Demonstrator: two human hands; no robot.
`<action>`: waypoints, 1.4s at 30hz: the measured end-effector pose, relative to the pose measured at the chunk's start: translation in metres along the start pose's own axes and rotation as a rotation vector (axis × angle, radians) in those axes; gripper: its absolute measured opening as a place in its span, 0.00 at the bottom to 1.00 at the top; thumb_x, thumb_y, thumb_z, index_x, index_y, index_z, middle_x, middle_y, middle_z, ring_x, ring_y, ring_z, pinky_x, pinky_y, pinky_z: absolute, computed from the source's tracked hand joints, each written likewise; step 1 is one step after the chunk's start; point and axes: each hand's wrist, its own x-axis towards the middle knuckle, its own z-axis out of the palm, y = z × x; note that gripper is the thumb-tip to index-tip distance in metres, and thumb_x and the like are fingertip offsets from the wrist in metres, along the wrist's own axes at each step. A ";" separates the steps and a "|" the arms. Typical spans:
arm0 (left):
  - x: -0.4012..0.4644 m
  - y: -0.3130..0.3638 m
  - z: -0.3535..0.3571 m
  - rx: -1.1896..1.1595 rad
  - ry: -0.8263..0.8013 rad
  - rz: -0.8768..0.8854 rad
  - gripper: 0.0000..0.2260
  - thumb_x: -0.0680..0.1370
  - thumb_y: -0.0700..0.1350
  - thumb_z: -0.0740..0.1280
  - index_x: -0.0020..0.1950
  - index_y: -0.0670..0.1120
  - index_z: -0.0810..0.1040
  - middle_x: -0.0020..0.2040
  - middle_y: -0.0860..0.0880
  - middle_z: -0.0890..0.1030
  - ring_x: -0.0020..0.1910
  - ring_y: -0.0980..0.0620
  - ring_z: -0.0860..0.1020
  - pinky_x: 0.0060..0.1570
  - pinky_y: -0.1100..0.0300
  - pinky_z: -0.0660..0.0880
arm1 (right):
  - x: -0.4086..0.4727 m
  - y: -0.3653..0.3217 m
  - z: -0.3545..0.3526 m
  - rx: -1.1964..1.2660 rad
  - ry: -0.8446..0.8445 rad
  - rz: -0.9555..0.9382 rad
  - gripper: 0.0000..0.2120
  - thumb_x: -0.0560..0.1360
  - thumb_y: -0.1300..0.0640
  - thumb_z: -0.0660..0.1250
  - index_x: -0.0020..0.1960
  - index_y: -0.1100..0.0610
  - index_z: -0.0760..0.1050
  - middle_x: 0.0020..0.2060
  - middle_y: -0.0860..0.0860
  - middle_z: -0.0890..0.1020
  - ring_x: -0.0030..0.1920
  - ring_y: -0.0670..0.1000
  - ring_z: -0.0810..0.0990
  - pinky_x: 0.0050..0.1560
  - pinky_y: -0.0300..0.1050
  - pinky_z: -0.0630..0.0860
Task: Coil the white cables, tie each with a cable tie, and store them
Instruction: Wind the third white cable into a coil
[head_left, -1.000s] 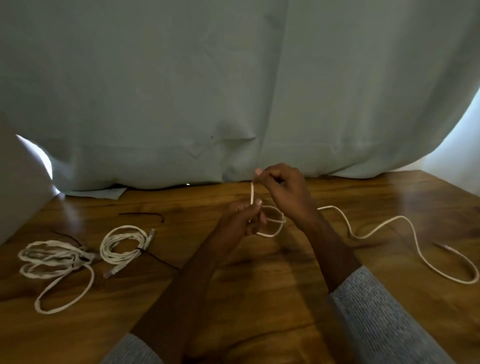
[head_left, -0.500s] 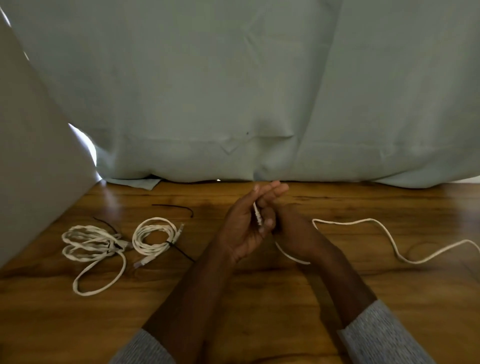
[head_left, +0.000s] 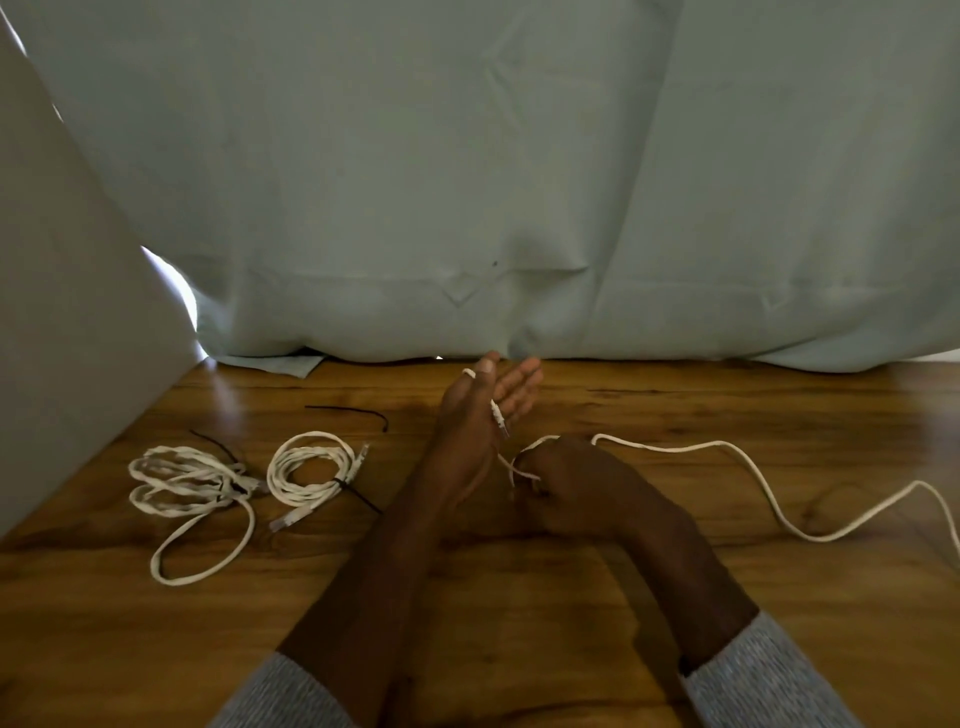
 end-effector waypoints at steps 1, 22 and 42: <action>-0.001 -0.002 0.000 0.144 -0.009 0.026 0.15 0.86 0.49 0.53 0.69 0.43 0.68 0.53 0.46 0.85 0.55 0.48 0.83 0.56 0.53 0.78 | -0.001 0.000 -0.001 -0.003 0.008 -0.004 0.18 0.69 0.40 0.57 0.45 0.49 0.78 0.45 0.48 0.83 0.46 0.51 0.82 0.43 0.49 0.79; -0.014 0.001 -0.019 0.123 -0.657 -0.600 0.27 0.82 0.64 0.48 0.39 0.45 0.71 0.22 0.54 0.60 0.18 0.58 0.55 0.20 0.65 0.48 | -0.014 0.024 -0.024 0.632 0.366 -0.072 0.09 0.81 0.56 0.66 0.48 0.55 0.85 0.45 0.47 0.87 0.48 0.47 0.85 0.52 0.47 0.79; -0.012 0.001 -0.021 -0.295 -0.486 -0.490 0.25 0.83 0.52 0.52 0.56 0.35 0.82 0.22 0.53 0.57 0.19 0.58 0.52 0.18 0.66 0.52 | -0.019 0.020 -0.026 1.037 0.226 0.247 0.08 0.83 0.58 0.63 0.52 0.60 0.79 0.24 0.45 0.69 0.21 0.42 0.64 0.23 0.35 0.61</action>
